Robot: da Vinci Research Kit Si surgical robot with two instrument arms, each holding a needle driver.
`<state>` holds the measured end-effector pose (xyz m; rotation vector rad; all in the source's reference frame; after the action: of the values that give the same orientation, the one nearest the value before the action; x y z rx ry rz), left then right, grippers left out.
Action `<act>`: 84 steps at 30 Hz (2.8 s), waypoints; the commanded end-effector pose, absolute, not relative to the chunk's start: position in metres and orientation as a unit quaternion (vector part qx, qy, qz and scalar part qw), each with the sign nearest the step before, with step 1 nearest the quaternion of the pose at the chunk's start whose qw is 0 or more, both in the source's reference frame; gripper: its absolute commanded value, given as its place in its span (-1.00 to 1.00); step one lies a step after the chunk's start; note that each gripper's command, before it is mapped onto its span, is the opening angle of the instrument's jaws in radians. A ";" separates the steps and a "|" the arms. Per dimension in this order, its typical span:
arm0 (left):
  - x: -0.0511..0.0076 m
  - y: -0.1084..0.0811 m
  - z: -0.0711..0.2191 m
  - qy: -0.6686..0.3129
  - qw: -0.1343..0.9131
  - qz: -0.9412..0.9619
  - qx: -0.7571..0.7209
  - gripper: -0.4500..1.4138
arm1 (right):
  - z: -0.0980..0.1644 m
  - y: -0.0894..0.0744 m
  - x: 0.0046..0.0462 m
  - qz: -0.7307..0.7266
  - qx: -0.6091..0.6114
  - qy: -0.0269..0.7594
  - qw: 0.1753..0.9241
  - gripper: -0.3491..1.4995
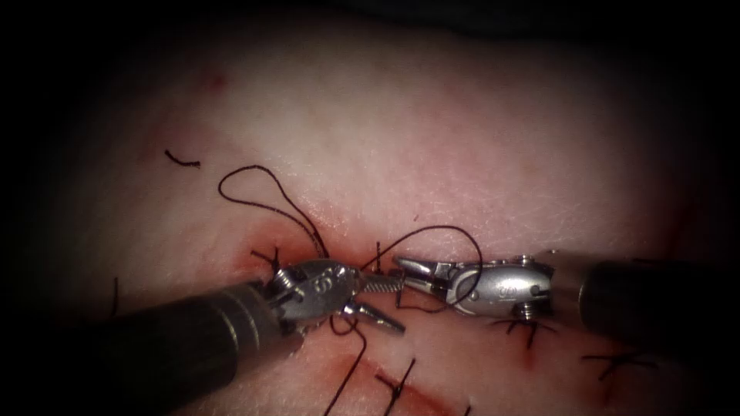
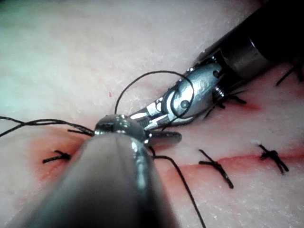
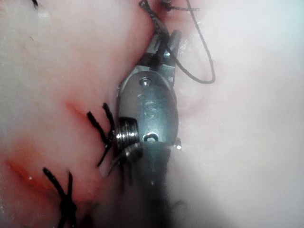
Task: Wound Closure
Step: Throw the needle through the top of the wound with the right tool.
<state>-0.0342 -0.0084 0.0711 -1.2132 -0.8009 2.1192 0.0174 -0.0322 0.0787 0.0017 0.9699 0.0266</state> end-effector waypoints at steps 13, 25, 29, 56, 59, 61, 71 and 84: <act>-0.0349 -0.009 0.070 -0.288 0.266 0.803 -0.448 -0.21 | 0.073 -0.025 0.0183 0.084 -0.017 0.527 0.845 -1.00; -0.0382 -0.009 0.072 -0.289 0.268 0.800 -0.451 -0.22 | 0.070 -0.024 0.0188 0.085 -0.021 0.548 0.832 -1.00; -0.0382 -0.008 0.073 -0.288 0.268 0.801 -0.452 -0.24 | 0.069 -0.023 0.0186 0.088 -0.029 0.559 0.824 -1.00; -0.0386 -0.012 0.075 -0.299 0.248 0.807 -0.445 -0.24 | 0.067 -0.014 0.0207 0.135 0.066 0.569 0.808 -1.00; -0.0385 -0.012 0.075 -0.299 0.248 0.807 -0.445 -0.24 | 0.068 -0.013 0.0206 0.161 0.087 0.566 0.803 -1.00; -0.0385 -0.012 0.075 -0.299 0.247 0.807 -0.445 -0.24 | 0.068 -0.012 0.0204 0.179 0.100 0.565 0.799 -1.00; -0.0385 -0.013 0.075 -0.299 0.249 0.807 -0.444 -0.24 | 0.070 -0.009 0.0203 0.260 0.164 0.553 0.774 -1.00; -0.0387 -0.013 0.075 -0.301 0.248 0.806 -0.445 -0.22 | 0.070 -0.008 0.0208 0.293 0.157 0.555 0.762 -1.00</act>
<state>-0.0381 -0.0130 0.0743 -1.2110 -0.8217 2.1959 0.0201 -0.0079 0.0689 0.2889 1.2257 0.6096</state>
